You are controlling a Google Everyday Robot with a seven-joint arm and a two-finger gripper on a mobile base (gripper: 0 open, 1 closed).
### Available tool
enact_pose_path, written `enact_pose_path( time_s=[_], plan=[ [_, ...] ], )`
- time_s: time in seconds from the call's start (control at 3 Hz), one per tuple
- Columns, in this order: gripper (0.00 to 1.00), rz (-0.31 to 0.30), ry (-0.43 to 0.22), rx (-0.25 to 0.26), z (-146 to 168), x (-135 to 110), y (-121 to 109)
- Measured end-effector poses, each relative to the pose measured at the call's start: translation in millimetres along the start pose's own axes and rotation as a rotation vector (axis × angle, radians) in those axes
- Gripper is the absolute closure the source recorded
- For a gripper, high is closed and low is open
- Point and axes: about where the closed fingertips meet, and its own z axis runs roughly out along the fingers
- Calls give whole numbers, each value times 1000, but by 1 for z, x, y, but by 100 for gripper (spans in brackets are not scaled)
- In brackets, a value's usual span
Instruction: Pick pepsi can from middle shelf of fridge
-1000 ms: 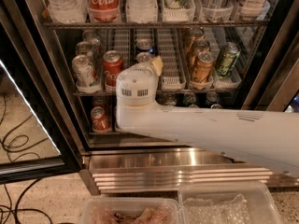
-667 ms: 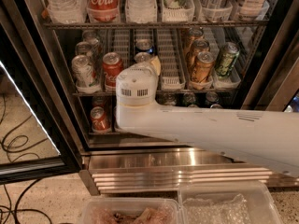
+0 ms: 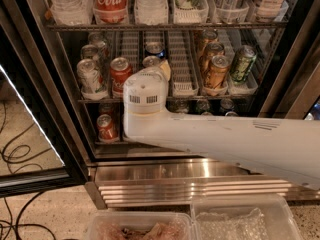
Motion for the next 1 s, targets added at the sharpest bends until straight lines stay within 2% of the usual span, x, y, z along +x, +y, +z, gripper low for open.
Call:
enact_pose_path(
  time_s=[0.33,1.0],
  plan=[
    [100,-28,5,-31,-10,-15,-4],
    [100,-24,13,-28,-11,-15,-1]
  ],
)
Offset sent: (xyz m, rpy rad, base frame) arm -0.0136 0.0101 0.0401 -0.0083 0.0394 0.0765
